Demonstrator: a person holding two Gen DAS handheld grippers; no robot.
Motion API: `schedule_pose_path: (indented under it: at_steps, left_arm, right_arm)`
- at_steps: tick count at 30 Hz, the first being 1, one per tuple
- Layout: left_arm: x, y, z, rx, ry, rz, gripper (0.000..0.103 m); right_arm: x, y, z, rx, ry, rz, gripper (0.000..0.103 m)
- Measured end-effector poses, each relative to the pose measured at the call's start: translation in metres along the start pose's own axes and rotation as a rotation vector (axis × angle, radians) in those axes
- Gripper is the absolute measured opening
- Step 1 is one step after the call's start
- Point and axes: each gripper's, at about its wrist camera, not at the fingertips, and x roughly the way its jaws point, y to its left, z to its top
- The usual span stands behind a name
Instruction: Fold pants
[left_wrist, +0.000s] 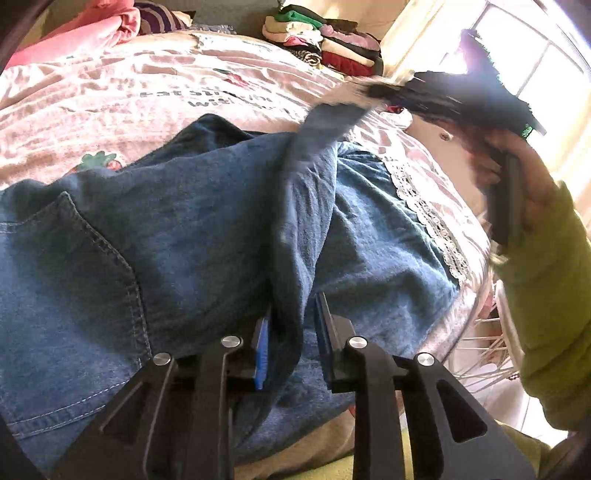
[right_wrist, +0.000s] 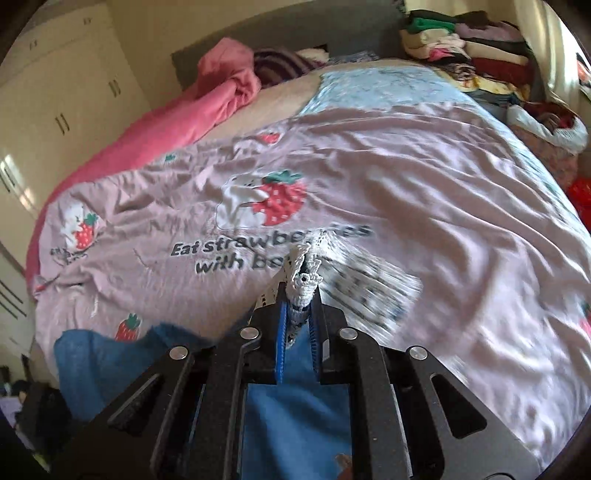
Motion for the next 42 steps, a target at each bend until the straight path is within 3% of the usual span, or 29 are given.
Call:
schedule_pose_path:
  at_steps: [2,4,7,17,23,28,33,37,39,41,42]
  left_arm:
    - [-0.001,-0.002,0.000,0.020,-0.009,0.034,0.019]
    - [-0.004,-0.003,-0.001,0.042,-0.012,0.080,0.010]
    - [-0.014,-0.006,-0.001,0.070,-0.029,0.097,0.004]
    - [-0.055,-0.014,-0.015,0.131,-0.054,0.090,0.004]
    - [-0.047,-0.030,-0.030,0.201,0.002,0.104,0.004]
    - [-0.039,-0.026,-0.033,0.197,0.036,0.126,0.004]
    - [-0.030,-0.021,-0.038,0.190,0.069,0.130,0.007]
    - [-0.032,-0.020,-0.039,0.183,0.066,0.117,0.008]
    - [-0.033,-0.021,-0.040,0.182,0.066,0.110,0.013]
    - [-0.035,-0.023,-0.042,0.175,0.069,0.095,0.030]
    - [-0.037,-0.024,-0.043,0.175,0.071,0.089,0.033]
  right_arm:
    - [-0.020,-0.011,-0.013,0.028,-0.006,0.001,0.006]
    - [-0.033,-0.019,-0.022,0.037,-0.002,-0.004,0.006]
    - [-0.056,-0.029,-0.041,0.049,-0.003,-0.017,0.006]
    - [-0.093,-0.053,-0.121,0.137,0.095,0.017,0.006]
    - [-0.095,-0.069,-0.147,0.178,0.133,0.001,0.006]
    - [-0.085,-0.074,-0.167,0.199,0.186,0.001,0.006]
    - [-0.079,-0.083,-0.174,0.233,0.210,0.003,0.008]
    - [-0.102,-0.078,-0.162,0.176,0.169,-0.091,0.026]
    - [-0.115,-0.072,-0.153,0.130,0.116,-0.148,0.028]
    - [-0.119,-0.053,-0.147,0.051,0.074,-0.151,0.031]
    - [-0.116,-0.045,-0.145,0.020,0.070,-0.132,0.034]
